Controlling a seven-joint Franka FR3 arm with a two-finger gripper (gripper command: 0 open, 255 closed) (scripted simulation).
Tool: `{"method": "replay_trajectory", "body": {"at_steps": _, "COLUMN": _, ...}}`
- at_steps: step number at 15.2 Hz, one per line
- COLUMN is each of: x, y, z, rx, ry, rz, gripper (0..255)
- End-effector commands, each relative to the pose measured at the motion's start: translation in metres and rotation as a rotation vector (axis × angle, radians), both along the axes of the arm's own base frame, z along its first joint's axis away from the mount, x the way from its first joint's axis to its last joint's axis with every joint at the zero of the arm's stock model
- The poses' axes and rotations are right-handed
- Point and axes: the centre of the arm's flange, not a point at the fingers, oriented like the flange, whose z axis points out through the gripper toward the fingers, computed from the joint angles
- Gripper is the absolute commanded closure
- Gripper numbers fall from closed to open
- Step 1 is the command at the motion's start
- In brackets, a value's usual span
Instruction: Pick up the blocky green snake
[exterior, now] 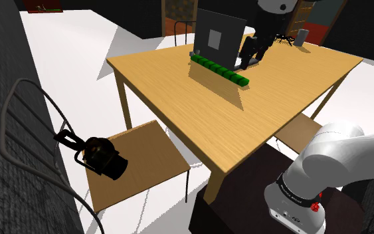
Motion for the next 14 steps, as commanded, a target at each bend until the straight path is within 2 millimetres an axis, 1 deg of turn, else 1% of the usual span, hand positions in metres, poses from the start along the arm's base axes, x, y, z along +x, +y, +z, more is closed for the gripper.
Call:
{"method": "replay_trajectory", "body": {"at_steps": 1, "x": 0.0, "y": 0.0, "z": 0.0, "rx": 0.0, "ry": 0.0, "rz": 0.0, "gripper": 0}}
{"method": "replay_trajectory", "body": {"at_steps": 7, "x": 0.066, "y": -0.05, "z": -0.02, "rx": 0.035, "ry": 0.027, "rz": -0.015, "gripper": 0}}
{"method": "replay_trajectory", "body": {"at_steps": 14, "x": 0.142, "y": -0.108, "z": -0.047, "rx": 0.076, "ry": 0.059, "rz": -0.032, "gripper": 0}}
